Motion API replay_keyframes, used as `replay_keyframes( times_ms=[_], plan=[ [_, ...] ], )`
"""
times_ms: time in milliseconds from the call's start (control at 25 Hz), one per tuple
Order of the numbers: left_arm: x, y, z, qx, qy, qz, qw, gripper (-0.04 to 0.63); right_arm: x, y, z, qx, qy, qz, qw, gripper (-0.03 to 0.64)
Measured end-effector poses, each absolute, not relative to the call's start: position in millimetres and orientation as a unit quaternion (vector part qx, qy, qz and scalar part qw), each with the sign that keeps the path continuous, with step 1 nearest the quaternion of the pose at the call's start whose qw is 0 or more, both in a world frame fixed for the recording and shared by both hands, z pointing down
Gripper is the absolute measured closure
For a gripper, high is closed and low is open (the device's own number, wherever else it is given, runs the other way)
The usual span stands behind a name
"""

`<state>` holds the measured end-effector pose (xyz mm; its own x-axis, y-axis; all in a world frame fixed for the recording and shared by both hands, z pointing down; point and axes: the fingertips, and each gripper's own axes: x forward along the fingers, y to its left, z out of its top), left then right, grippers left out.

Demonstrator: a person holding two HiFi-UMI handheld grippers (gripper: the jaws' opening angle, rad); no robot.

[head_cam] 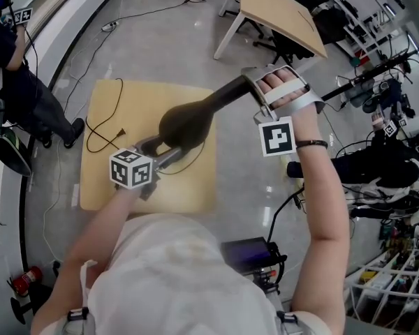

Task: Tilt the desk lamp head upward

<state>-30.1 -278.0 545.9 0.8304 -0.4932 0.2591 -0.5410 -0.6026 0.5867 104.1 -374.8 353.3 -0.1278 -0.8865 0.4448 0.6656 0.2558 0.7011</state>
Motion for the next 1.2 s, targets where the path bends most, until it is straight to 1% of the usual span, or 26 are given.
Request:
replay_keyframes(
  times_ms=[120, 240, 880, 1200],
  plan=[
    [-29.8, -280.4, 545.6, 0.894, -0.294, 0.041, 0.334, 0.312, 106.2, -376.4, 354.4, 0.119, -0.442, -0.603, 0.654, 0.362],
    [-28.3, -281.0, 546.1, 0.892, -0.305, 0.043, 0.331, 0.339, 109.4, -375.9, 355.0, 0.122, -0.446, -0.598, 0.655, 0.365],
    [-38.0, -277.8, 526.8, 0.896, -0.338, 0.049, 0.285, 0.333, 123.5, -379.2, 363.6, 0.155, -0.478, -0.566, 0.654, 0.367],
    [-56.1, -269.5, 506.7, 0.897, -0.356, 0.048, 0.257, 0.331, 124.3, -376.5, 369.5, 0.179, -0.505, -0.541, 0.648, 0.370]
  ],
)
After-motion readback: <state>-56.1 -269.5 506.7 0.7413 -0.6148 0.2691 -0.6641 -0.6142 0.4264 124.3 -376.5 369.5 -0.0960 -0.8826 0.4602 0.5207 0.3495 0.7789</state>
